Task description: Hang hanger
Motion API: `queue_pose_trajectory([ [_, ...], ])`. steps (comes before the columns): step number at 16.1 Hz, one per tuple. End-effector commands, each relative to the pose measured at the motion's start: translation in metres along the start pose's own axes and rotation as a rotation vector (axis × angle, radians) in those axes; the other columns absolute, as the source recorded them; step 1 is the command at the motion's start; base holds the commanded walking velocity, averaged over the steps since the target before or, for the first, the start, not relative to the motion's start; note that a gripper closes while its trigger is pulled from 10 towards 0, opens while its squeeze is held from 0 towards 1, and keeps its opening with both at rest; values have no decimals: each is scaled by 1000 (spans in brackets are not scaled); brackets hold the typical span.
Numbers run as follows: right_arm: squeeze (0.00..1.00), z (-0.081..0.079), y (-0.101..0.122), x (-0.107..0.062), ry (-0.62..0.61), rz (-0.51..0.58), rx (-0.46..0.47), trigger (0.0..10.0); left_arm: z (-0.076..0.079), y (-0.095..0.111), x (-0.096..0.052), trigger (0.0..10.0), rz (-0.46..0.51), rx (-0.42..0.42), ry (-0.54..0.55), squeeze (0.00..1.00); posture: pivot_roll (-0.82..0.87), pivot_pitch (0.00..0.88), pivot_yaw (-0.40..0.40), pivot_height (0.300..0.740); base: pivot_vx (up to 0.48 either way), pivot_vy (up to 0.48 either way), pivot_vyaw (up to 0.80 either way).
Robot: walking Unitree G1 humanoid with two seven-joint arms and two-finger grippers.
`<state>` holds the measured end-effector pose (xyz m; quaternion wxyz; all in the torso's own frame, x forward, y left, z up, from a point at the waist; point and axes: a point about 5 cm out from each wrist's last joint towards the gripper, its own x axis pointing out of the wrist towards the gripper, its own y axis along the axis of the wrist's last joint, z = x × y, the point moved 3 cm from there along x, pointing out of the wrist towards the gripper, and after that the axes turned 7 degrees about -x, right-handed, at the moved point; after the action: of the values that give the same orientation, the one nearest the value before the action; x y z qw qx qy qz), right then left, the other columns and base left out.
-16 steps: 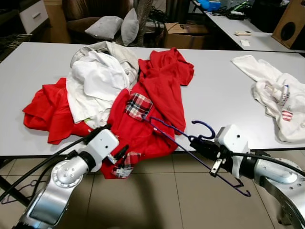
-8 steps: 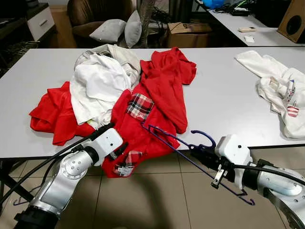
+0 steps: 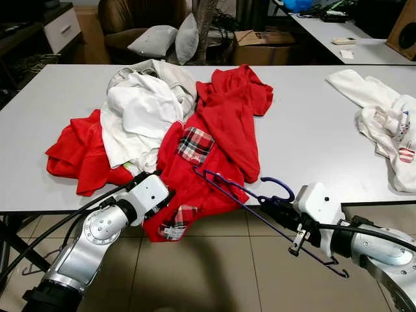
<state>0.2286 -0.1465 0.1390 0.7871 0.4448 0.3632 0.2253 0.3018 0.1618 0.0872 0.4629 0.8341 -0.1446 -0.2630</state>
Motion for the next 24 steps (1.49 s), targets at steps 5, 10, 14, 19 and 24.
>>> queue_pose_trajectory([
  [5,0,2,1,-1,-7,4,-28,10000,-11,16,1,0,94,-136,23,0,50,2,15,740,0,0,0],
  [10,0,1,6,-8,8,51,5,10000,-32,50,7,0,246,-392,56,0,54,4,21,740,0,0,0],
  [14,0,2,4,-10,-10,43,2,10000,-42,69,6,0,296,-392,31,0,56,0,45,740,0,0,0],
  [19,0,14,3,9,-310,108,226,10000,-38,39,-26,10000,252,-588,222,0,55,0,18,740,0,0,0],
  [24,0,14,-7,25,-409,111,373,10000,-15,30,-36,10000,205,-612,253,0,66,0,-32,740,-107,0,0],
])
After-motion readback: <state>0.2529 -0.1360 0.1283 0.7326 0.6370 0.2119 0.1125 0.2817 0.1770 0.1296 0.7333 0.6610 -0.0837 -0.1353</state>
